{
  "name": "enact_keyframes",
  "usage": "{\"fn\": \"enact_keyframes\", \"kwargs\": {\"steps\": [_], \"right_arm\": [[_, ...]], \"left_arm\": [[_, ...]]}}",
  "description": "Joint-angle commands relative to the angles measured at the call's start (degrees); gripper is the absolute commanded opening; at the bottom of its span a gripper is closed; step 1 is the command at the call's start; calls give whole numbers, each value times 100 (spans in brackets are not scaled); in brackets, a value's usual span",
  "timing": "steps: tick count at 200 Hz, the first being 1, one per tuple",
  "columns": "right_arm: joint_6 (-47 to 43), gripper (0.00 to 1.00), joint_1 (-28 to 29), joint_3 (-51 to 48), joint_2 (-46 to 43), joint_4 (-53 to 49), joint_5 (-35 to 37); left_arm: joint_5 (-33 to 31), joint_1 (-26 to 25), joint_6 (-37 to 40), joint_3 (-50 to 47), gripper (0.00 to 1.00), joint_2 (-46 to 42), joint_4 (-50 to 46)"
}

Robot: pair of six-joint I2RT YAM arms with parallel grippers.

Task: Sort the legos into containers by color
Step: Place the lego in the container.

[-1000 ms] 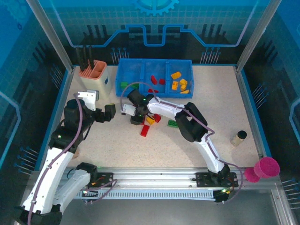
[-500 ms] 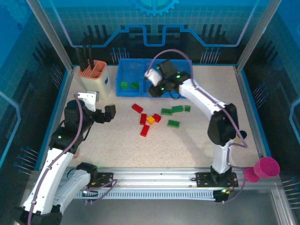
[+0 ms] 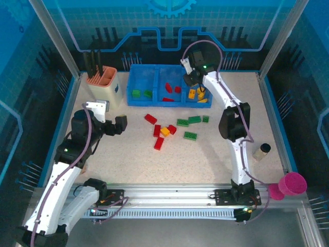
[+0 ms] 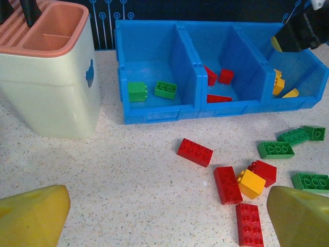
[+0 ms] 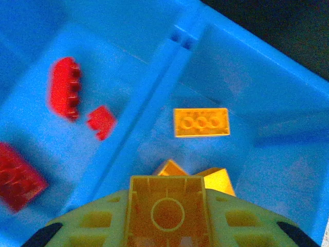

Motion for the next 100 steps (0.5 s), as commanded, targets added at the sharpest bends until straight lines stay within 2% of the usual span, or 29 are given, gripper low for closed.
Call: {"fn": "enact_keyframes", "kwargs": {"steps": [1,20,43,100], "right_arm": [[240,25,-224,977,748,-729,310],[260,25,-347,1456,1152,-804,341],[252,26,-474,1453,1328,-597,243],[210,37,-484,1505,1610,-413,190]], "left_arm": [[14,55,147,8,99,32,12],[2,55,143,1,99,44,3],[-2,55,160,3,99,135,25],[175,59,148,105,99,466,-1]]}}
